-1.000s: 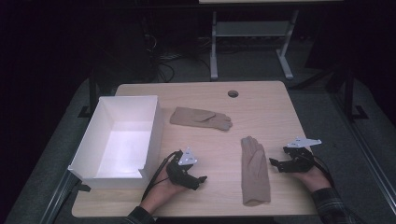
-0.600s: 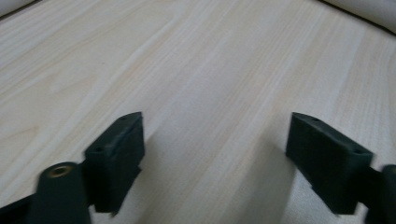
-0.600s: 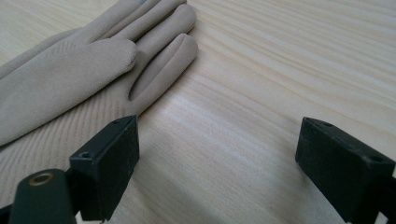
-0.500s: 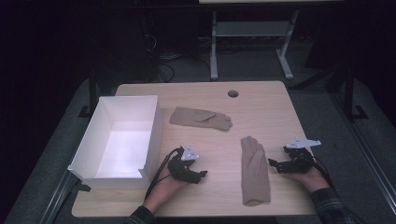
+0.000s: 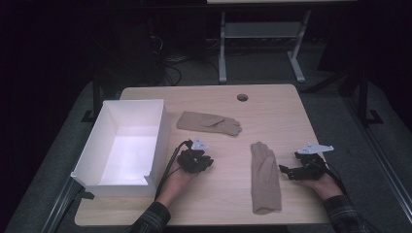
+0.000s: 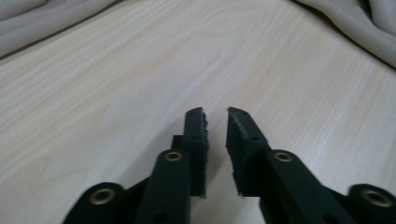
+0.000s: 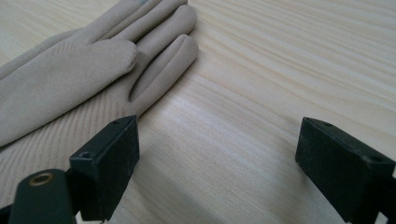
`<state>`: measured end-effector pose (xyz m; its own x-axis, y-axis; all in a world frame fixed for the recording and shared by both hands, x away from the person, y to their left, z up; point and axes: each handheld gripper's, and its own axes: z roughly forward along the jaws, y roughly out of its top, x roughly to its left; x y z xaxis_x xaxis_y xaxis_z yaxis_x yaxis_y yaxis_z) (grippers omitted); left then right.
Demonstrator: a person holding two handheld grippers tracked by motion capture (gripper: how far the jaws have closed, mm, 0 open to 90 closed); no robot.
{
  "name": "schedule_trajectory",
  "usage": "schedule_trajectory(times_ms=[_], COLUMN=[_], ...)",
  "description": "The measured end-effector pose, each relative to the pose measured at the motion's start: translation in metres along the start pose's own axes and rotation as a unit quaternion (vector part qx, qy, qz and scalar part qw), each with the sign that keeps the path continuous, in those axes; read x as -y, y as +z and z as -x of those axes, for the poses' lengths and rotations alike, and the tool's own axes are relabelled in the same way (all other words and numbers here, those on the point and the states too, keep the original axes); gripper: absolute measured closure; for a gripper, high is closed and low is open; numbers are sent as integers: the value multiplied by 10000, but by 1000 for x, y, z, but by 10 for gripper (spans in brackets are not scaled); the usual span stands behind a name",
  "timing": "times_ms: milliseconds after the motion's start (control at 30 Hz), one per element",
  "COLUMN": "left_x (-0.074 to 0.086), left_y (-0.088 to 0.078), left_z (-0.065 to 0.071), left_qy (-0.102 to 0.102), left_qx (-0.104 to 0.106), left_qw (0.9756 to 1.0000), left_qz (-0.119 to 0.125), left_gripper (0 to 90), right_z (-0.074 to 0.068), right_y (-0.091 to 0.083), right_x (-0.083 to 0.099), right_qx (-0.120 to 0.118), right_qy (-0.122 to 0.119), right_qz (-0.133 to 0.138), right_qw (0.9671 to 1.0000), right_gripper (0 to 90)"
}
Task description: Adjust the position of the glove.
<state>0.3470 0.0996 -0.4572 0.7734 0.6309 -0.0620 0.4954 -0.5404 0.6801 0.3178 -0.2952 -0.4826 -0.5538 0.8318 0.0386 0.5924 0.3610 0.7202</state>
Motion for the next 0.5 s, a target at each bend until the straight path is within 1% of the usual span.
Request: schedule_trajectory(times_ms=[33, 100, 167, 333, 367, 500], left_x=[-2, -8, -14, -26, -29, -36], left_y=[2, 5, 9, 17, 19, 27], left_z=[-1, -5, -8, -18, -21, -37], left_qy=[-91, -177, -217, -181, -226, -281], left_qx=[-5, 14, 16, -67, -90, -151], left_qw=[10000, 9998, 9997, 9996, 9995, 9991], left_qz=[34, 92, 145, 183, 206, 268], left_gripper=[827, 862, 893, 896, 896, 897], right_z=[0, 0, 0, 0, 0, 0], right_y=[0, 0, 0, 0, 0, 0], right_x=[0, 0, 0, 0, 0, 0], right_qx=[-1, -1, -1, -2, -6, -8], right_qy=[0, 0, 0, -2, -3, -4], right_qz=[-1, 0, -2, 2, 0, 0], right_qw=[10000, 10000, 10000, 10000, 10000, 10000], right_gripper=[129, 130, 130, 130, 130, 130])
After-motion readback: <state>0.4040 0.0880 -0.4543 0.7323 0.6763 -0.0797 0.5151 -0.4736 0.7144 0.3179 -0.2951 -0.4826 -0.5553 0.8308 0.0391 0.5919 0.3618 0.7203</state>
